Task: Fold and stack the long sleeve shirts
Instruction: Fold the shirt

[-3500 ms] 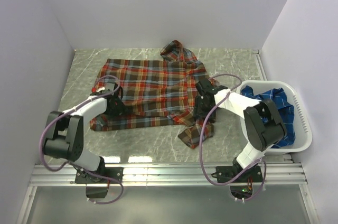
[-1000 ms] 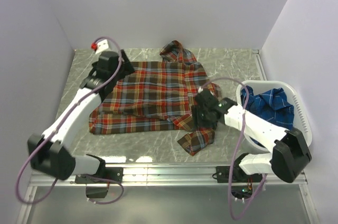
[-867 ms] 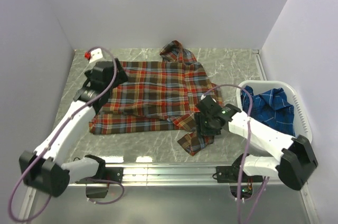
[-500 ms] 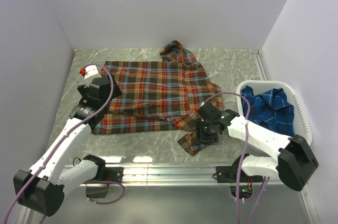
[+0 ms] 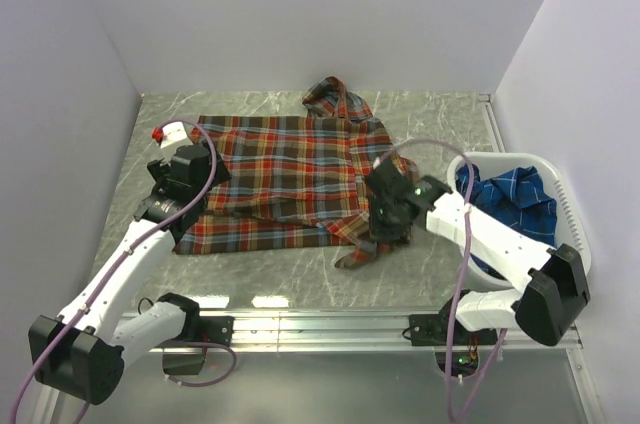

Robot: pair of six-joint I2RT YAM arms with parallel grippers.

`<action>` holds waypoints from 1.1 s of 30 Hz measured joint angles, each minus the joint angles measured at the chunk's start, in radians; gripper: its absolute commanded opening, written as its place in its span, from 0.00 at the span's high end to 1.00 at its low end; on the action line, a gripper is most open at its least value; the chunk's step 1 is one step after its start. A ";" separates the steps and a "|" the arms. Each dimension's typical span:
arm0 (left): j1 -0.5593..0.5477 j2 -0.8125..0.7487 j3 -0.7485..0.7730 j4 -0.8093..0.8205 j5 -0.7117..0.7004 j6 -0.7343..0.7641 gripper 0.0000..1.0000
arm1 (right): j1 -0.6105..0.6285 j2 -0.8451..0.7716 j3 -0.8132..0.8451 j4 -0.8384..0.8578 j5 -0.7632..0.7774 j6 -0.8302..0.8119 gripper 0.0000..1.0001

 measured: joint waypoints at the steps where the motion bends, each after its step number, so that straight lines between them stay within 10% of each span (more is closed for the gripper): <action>1: 0.002 0.000 0.000 0.000 0.001 0.000 0.01 | -0.006 0.018 0.061 -0.021 0.014 -0.013 1.00; 7: 0.006 0.005 0.000 0.000 0.009 0.003 0.01 | -0.079 0.198 0.388 -0.093 0.080 -0.090 0.86; 15: 0.008 0.008 0.000 0.000 0.013 0.003 0.01 | -0.194 0.454 0.585 -0.023 0.133 -0.152 0.39; 33: 0.012 0.069 0.000 -0.001 0.074 0.003 0.01 | -0.297 0.207 0.055 0.309 0.078 -0.121 0.53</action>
